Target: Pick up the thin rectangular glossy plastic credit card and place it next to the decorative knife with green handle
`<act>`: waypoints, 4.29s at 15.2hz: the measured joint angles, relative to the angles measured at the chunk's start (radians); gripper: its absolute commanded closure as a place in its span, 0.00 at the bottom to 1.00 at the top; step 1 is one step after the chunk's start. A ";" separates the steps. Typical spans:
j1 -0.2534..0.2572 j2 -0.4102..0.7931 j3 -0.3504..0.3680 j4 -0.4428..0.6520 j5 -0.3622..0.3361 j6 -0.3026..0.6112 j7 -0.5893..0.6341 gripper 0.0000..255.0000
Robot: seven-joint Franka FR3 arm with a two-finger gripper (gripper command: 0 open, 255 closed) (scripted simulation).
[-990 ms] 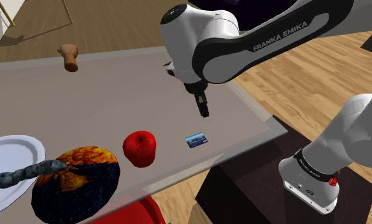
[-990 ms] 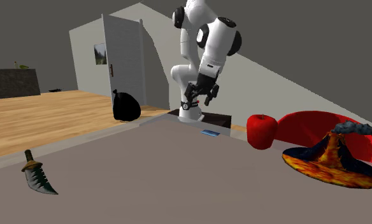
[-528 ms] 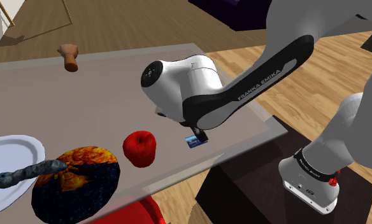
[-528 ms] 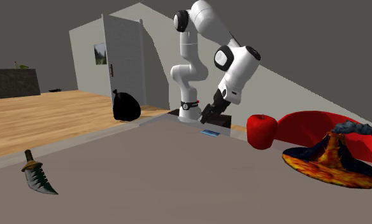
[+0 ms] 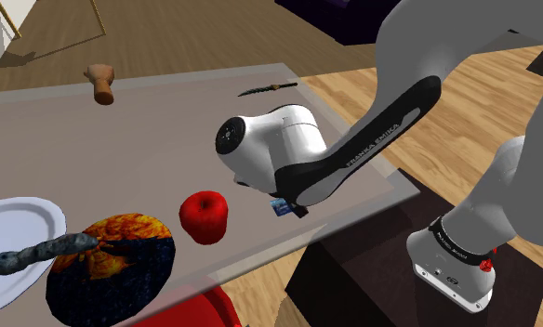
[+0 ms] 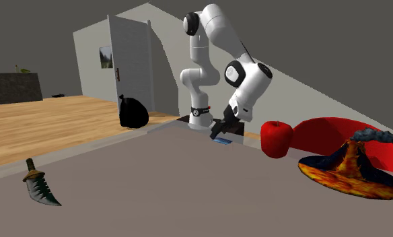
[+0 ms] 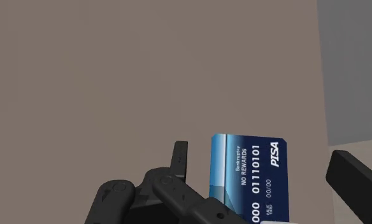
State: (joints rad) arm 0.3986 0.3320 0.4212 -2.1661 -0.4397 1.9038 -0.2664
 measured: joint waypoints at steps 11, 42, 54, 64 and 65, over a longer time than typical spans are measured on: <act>-0.004 0.002 -0.004 -0.017 -0.007 0.019 0.002 1.00; -0.083 -0.156 -0.032 0.049 0.027 -0.134 -0.197 1.00; -0.211 -0.016 -0.160 0.237 -0.106 -0.101 -0.403 1.00; -0.296 0.171 -0.244 0.529 -0.171 -0.120 -0.590 1.00; -0.304 0.195 -0.252 0.566 -0.175 -0.124 -0.610 1.00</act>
State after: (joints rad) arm 0.0950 0.5266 0.1697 -1.6004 -0.6151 1.7797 -0.8759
